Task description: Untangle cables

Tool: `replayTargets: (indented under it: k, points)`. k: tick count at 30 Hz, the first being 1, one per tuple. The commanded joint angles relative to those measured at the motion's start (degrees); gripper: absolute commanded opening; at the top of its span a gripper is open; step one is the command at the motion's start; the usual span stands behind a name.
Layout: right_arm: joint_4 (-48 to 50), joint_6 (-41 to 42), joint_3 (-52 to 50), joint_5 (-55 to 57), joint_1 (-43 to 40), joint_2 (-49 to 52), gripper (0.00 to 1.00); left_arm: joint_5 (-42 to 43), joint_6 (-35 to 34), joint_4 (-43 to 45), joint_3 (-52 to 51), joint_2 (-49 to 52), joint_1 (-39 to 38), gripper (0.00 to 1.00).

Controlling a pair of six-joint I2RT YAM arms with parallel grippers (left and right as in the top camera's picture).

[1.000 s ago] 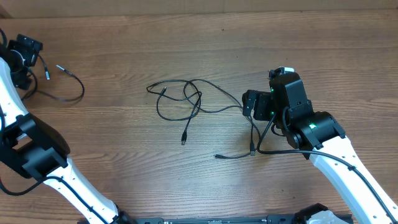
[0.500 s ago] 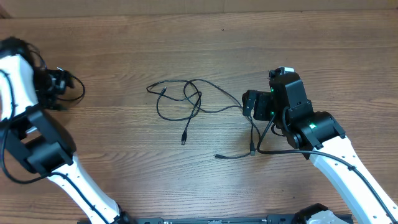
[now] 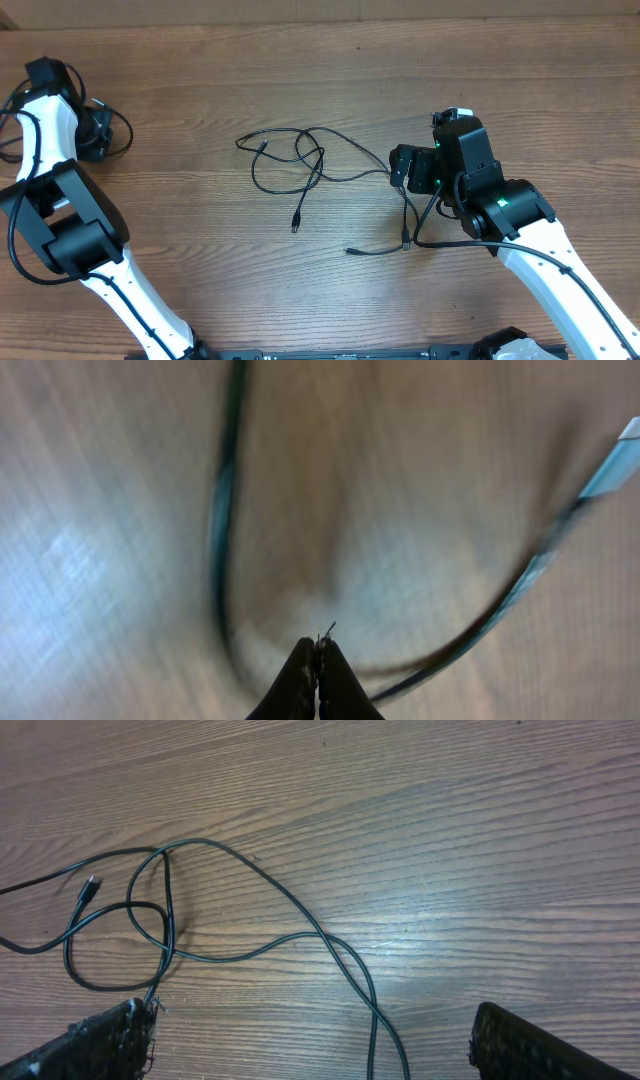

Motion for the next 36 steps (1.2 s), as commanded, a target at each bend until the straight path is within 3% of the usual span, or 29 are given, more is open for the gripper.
replayTargets:
  k: [1, 5, 8, 11, 14, 16, 17, 18, 19, 23, 29, 36]
  points:
    - [0.3, -0.2, 0.3, 0.4, -0.1, -0.1, 1.00, -2.5, 3.7, 4.2, -0.3, 2.6, 0.7, 0.04]
    - [0.3, -0.2, 0.3, 0.4, -0.1, -0.1, 1.00, -3.1, 4.1, 8.7, -0.3, 3.2, 1.5, 0.04]
    - [0.3, -0.2, 0.3, 0.4, -0.1, -0.1, 1.00, -0.1, 8.2, 9.7, 1.7, 3.1, 2.0, 0.07]
    - [0.3, -0.2, 0.3, 0.4, -0.1, -0.1, 1.00, 2.9, 13.6, 3.1, 11.2, 3.1, 2.1, 0.06]
    - [0.3, -0.2, 0.3, 0.4, -0.1, -0.1, 1.00, 5.4, 14.6, -4.2, 19.5, 3.1, 1.8, 0.10]
    - [0.3, -0.2, 0.3, 0.4, -0.1, -0.1, 1.00, 9.3, 16.2, -9.3, 25.2, 3.1, 1.4, 0.23]
    - [0.3, -0.2, 0.3, 0.4, -0.1, -0.1, 1.00, 13.4, 17.0, -12.6, 29.2, 3.1, 1.0, 0.50]
    - [0.3, -0.2, 0.3, 0.4, -0.1, -0.1, 1.00, 15.9, 17.1, -14.7, 31.4, 3.1, 0.7, 0.66]
    - [0.3, -0.2, 0.3, 0.4, -0.1, -0.1, 1.00, 18.2, 17.2, -16.3, 33.3, 3.1, 0.4, 0.75]
    - [0.3, -0.2, 0.3, 0.4, -0.1, -0.1, 1.00, 23.6, 17.4, -23.1, 41.2, 2.7, -1.4, 0.86]
    - [0.3, -0.2, 0.3, 0.4, -0.1, -0.1, 1.00, 22.8, 17.4, -32.9, 49.4, -0.8, -4.8, 0.89]
    - [0.3, -0.2, 0.3, 0.4, -0.1, -0.1, 1.00, 11.7, 18.4, -44.2, 53.5, -12.1, -11.1, 0.89]
